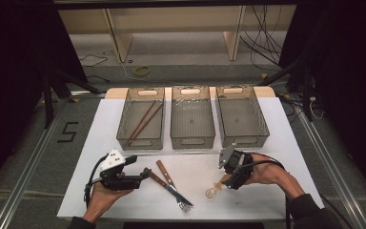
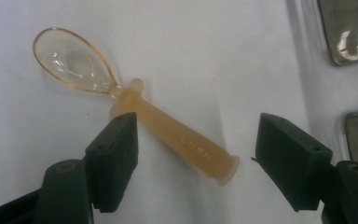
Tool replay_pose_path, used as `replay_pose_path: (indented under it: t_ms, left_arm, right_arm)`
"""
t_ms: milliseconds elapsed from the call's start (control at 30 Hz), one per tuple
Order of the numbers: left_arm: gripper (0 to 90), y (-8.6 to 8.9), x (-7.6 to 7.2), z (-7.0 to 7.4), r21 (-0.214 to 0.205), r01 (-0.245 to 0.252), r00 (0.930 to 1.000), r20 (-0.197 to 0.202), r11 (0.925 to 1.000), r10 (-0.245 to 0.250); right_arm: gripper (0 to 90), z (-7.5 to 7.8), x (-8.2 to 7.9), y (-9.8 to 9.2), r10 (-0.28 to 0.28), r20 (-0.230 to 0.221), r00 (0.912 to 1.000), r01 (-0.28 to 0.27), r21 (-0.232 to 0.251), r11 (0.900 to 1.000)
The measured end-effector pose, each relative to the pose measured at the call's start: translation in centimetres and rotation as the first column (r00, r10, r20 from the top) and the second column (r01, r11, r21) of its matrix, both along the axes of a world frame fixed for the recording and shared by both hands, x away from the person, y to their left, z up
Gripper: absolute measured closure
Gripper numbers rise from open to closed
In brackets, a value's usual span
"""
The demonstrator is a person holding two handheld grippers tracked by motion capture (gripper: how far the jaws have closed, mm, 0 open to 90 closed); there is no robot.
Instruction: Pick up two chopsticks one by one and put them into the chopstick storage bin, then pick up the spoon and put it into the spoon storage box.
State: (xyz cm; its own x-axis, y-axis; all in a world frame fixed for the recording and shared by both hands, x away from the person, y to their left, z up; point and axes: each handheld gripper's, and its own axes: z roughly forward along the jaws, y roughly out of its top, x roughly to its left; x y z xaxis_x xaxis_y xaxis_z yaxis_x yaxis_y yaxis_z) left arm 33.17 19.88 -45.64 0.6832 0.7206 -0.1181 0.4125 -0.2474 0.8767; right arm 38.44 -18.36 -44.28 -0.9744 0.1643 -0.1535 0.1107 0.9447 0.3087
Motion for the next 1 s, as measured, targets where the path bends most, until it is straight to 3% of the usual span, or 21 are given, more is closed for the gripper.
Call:
replay_pose_path:
  t_ms: [667,1000]
  left_arm:
    - [23.2,-0.1,-0.1,-0.2,0.008,0.011,0.9999,-0.002,0.9999,-0.011]
    - [23.6,-0.1,-0.1,-0.3,0.013,0.014,0.9999,-0.004,0.9998,-0.014]
  right_arm:
    - [37.1,-1.2,0.6,0.4,0.075,-0.048,0.996,-0.077,-0.037,0.9963]
    - [43.7,-1.6,0.5,0.4,0.086,-0.065,0.9941,-0.089,-0.042,0.9951]
